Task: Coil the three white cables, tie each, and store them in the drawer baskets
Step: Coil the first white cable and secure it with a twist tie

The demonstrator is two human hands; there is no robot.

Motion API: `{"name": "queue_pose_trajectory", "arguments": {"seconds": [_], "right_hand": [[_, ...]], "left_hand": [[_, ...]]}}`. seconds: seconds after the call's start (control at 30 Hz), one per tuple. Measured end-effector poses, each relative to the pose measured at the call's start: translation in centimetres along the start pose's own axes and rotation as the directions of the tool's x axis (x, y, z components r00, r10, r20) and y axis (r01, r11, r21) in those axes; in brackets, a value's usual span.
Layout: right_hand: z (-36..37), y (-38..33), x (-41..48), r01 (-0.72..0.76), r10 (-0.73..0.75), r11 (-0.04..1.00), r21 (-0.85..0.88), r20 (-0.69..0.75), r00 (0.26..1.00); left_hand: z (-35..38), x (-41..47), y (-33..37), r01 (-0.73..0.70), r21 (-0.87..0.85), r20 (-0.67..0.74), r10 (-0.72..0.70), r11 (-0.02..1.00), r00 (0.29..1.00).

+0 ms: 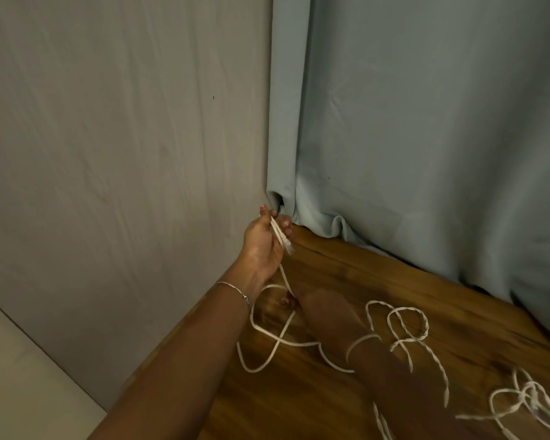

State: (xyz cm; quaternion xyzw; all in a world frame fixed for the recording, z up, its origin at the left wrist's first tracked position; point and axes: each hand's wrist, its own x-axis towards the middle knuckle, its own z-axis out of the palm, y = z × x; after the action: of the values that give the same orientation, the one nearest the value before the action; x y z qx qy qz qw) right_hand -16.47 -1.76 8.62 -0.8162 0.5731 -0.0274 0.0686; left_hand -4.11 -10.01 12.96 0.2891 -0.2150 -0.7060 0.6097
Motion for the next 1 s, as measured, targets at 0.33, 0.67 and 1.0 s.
{"name": "queue_pose_trajectory", "arguments": {"seconds": [0.33, 0.67, 1.0], "right_hand": [[-1.4, 1.7, 1.4, 0.064, 0.163, 0.722, 0.688, -0.259, 0.952], [-5.2, 2.3, 1.7, 0.084, 0.385, -0.353, 0.932, 0.063, 0.921], [-7.0, 3.6, 5.8, 0.018, 0.425, 0.203, 0.979, -0.105, 0.899]], "left_hand": [[-1.0, 1.0, -1.2, -0.159, 0.586, 0.136, 0.097, 0.794, 0.986], [-3.7, 1.8, -1.7, -0.198, 0.803, 0.247, -0.011, 0.563, 0.969], [-1.1, 0.3, -0.8, -0.027, 0.730, 0.225, -0.203, 0.683, 0.953]]}}
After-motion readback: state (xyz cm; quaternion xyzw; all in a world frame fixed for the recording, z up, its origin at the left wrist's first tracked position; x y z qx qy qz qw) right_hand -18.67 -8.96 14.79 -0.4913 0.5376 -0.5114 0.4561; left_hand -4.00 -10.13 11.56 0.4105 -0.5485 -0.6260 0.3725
